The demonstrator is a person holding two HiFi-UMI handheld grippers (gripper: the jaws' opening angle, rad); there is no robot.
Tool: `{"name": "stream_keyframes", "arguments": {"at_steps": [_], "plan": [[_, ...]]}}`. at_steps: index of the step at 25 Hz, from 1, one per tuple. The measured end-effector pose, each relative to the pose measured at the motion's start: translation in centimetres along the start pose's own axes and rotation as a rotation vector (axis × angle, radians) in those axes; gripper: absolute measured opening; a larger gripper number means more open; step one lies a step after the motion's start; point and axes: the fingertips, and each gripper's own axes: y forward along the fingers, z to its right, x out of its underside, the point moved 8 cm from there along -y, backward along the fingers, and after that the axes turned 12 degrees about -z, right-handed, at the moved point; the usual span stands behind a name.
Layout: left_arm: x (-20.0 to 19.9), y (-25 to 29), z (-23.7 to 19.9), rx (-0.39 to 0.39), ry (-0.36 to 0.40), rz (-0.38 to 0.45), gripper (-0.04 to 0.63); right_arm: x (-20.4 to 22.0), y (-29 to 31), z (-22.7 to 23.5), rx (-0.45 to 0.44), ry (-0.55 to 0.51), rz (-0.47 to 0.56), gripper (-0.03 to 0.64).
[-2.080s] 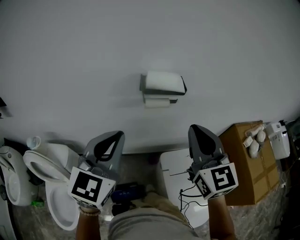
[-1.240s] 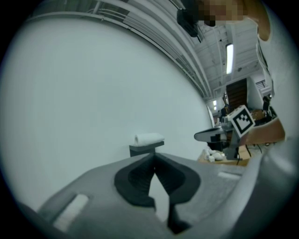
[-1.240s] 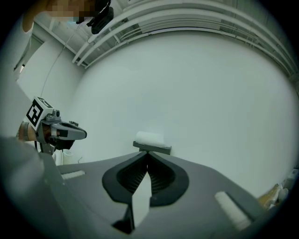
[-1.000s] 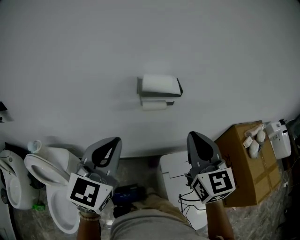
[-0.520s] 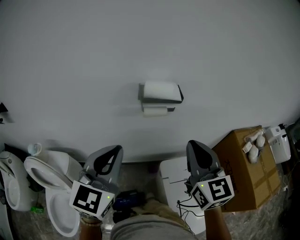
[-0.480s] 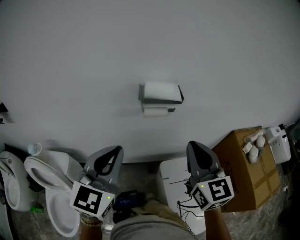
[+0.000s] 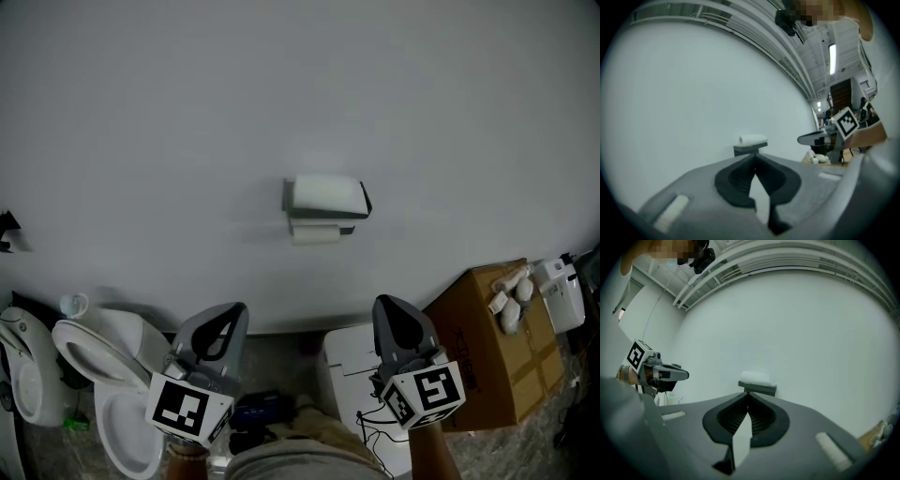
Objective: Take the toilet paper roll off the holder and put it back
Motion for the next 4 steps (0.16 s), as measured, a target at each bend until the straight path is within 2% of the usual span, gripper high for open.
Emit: {"name": "stream_keyframes", "arguments": {"at_steps": [4], "plan": [[-0.04, 0.01, 0.26, 0.007, -0.010, 0.009, -0.006, 0.32, 0.13, -0.09, -0.009, 0.001, -0.018, 0.003]]}}
